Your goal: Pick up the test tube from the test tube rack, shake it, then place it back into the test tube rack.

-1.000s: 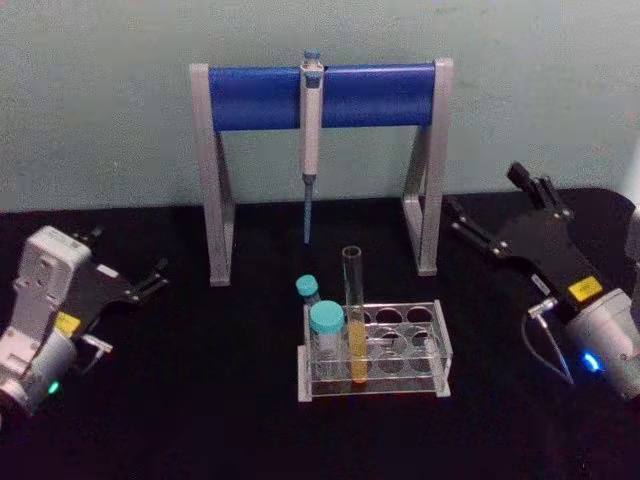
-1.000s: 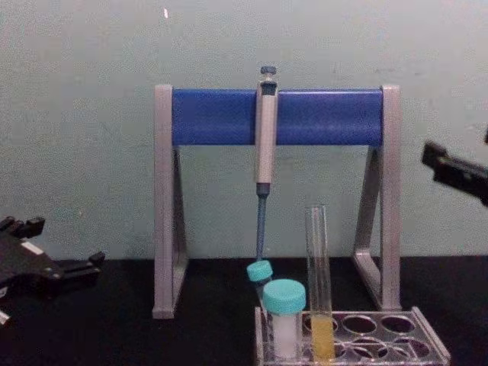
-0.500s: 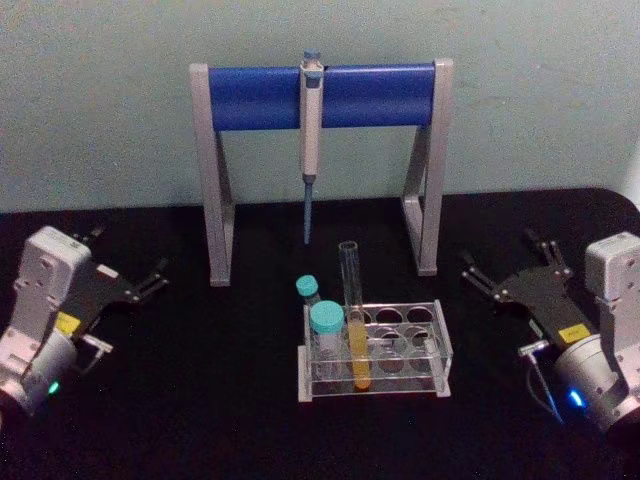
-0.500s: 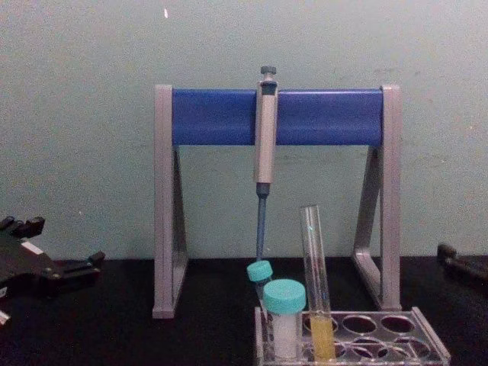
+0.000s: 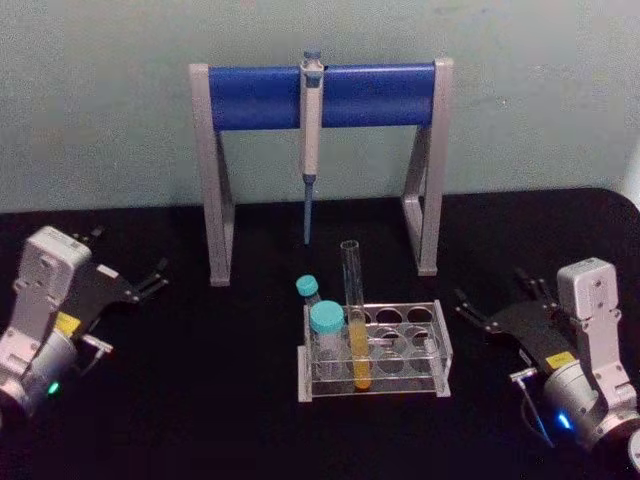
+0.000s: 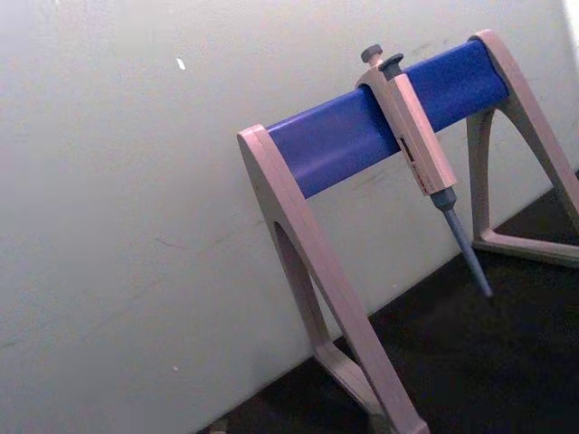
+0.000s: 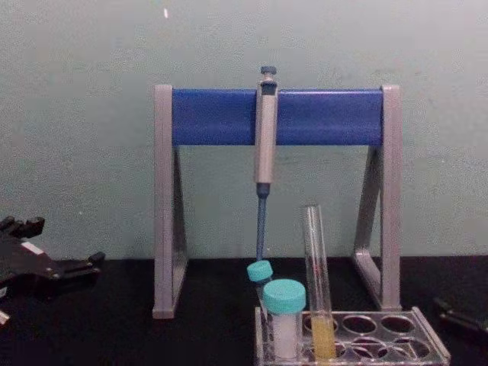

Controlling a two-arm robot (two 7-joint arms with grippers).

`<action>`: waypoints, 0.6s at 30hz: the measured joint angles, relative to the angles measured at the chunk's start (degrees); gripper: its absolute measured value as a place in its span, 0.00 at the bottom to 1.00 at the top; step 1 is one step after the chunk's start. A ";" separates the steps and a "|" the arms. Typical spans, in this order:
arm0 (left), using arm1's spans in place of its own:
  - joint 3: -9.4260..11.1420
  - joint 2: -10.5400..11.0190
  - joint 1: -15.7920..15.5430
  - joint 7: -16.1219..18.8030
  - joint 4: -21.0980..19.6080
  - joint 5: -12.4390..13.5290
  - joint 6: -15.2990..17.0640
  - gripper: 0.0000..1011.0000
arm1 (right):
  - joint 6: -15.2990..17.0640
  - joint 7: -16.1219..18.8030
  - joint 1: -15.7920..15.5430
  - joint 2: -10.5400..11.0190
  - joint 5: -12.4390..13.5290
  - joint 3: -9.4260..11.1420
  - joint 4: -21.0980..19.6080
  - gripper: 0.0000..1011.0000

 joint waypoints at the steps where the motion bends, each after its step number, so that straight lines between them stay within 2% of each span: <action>1: 0.00 0.00 0.00 0.00 0.00 0.00 0.00 0.99 | 0.08 0.06 0.02 -0.09 -0.11 0.05 0.12 0.99; 18: 0.00 0.00 0.00 0.00 0.00 0.00 0.00 0.99 | 0.04 0.11 0.01 0.00 -0.09 0.04 0.00 0.99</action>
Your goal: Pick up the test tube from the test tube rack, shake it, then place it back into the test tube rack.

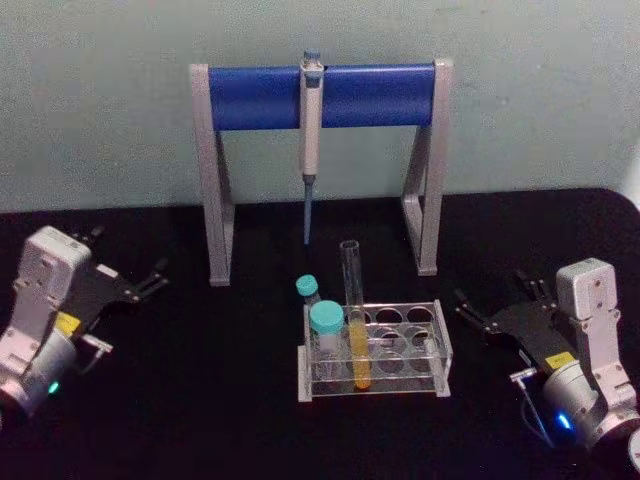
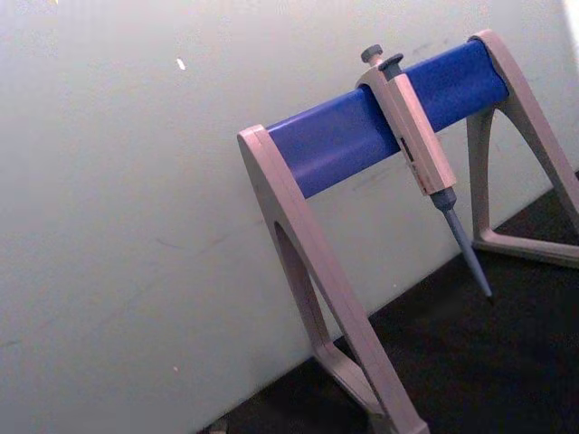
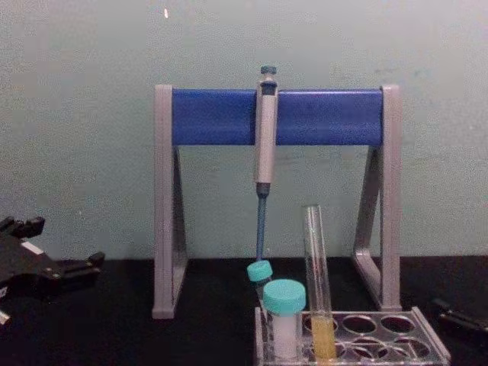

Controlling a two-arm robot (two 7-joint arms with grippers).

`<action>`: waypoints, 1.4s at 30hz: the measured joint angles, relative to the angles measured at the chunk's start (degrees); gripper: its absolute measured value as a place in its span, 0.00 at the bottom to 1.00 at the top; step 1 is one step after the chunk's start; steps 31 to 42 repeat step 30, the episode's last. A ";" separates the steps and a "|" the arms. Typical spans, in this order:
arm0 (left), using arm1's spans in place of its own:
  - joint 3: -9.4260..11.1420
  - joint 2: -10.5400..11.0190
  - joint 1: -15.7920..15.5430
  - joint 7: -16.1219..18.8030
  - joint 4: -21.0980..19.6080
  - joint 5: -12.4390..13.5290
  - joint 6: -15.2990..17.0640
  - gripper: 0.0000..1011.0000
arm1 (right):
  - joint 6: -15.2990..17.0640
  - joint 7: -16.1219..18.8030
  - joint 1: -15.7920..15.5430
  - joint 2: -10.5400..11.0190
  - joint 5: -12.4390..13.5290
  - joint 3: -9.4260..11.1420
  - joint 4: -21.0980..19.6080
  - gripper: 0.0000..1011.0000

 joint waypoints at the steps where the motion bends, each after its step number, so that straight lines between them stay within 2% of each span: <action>1: 0.00 0.00 0.00 0.00 0.00 0.00 0.00 0.99 | -0.01 0.00 0.00 0.00 0.01 0.00 -0.01 0.99; 42: 0.00 0.00 0.00 0.00 0.00 0.00 0.00 0.99 | -0.13 -0.08 -0.05 0.06 0.14 -0.03 -0.11 0.99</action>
